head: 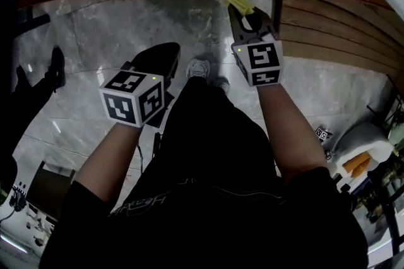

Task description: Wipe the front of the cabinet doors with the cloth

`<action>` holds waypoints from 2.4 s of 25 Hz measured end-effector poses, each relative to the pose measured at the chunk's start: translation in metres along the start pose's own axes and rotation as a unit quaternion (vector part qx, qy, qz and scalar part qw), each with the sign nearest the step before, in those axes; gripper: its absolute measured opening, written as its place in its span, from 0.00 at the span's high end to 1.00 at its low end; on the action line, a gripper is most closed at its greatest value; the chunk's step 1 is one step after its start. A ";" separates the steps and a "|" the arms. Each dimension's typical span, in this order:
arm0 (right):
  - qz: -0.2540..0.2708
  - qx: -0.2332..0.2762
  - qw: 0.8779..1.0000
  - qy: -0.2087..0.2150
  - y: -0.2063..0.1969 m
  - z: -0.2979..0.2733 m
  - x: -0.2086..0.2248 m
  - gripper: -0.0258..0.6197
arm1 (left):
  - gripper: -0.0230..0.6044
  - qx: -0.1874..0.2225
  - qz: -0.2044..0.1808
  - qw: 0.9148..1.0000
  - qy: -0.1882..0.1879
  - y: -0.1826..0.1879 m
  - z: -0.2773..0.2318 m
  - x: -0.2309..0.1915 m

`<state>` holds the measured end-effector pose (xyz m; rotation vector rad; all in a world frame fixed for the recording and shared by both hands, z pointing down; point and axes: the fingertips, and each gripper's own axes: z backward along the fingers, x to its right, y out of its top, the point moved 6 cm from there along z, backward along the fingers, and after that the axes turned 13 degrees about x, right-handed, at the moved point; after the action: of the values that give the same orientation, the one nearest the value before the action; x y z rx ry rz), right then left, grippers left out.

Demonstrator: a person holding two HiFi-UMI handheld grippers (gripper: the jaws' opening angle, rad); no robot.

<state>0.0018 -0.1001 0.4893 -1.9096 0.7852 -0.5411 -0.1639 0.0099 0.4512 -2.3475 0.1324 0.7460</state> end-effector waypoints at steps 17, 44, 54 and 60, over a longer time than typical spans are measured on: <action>0.052 -0.001 0.998 0.038 0.004 -0.064 -0.021 0.90 | 0.95 0.002 0.047 0.996 0.075 -0.064 0.042 -0.054; -0.011 0.004 0.997 -0.080 -0.010 -0.023 0.055 0.90 | 0.95 -0.032 -0.003 0.999 -0.001 -0.019 -0.018 -0.010; -0.036 -0.006 0.987 -0.156 -0.030 0.008 0.099 0.90 | 0.95 -0.052 -0.016 0.998 -0.028 -0.012 -0.046 0.006; -0.056 -0.012 0.975 -0.215 -0.036 0.037 0.133 0.90 | 0.95 -0.046 -0.025 0.998 -0.038 0.002 -0.051 0.015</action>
<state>0.1293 -0.1613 0.5106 -2.0048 0.4071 -0.1707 -0.1272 -0.0219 0.4738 -2.3949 0.0059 0.8314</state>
